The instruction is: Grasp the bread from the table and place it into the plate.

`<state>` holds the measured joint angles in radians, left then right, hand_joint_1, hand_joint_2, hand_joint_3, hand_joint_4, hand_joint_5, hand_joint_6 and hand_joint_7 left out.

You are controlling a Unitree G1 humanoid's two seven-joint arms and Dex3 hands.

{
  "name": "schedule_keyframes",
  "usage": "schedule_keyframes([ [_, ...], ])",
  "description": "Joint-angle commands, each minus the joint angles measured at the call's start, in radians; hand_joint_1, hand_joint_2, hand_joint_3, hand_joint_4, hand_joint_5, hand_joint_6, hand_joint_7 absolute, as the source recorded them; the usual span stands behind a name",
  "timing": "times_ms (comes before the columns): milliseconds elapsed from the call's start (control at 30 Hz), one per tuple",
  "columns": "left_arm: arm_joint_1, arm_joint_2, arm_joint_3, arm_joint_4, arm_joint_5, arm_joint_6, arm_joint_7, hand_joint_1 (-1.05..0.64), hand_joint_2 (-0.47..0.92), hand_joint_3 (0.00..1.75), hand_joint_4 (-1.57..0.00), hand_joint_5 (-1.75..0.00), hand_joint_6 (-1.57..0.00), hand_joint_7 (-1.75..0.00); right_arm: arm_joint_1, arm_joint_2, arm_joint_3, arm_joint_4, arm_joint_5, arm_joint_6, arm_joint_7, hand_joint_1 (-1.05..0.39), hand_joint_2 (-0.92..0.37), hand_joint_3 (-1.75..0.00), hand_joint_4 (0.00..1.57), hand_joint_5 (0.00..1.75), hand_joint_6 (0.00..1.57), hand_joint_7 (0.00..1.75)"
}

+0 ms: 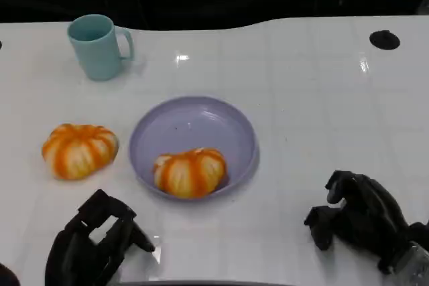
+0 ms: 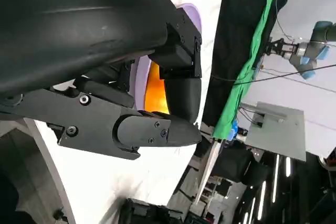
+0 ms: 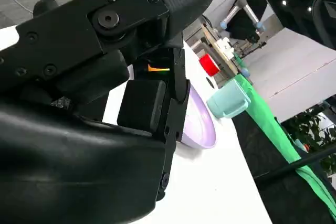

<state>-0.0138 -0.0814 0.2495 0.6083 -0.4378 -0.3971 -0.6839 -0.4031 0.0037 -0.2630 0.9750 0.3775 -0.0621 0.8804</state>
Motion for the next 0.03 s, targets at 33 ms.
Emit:
schedule_keyframes([
  [33,-0.004,0.016,0.008,0.011,-0.006,-0.013,-0.007,-0.52,0.92,0.26,-0.59,-1.75,-0.50,-1.50,0.024,-0.020,0.002,0.025,-0.017,-0.037,-0.005,-1.05,-0.59,-0.02,1.57,1.00,1.57,0.88],
])
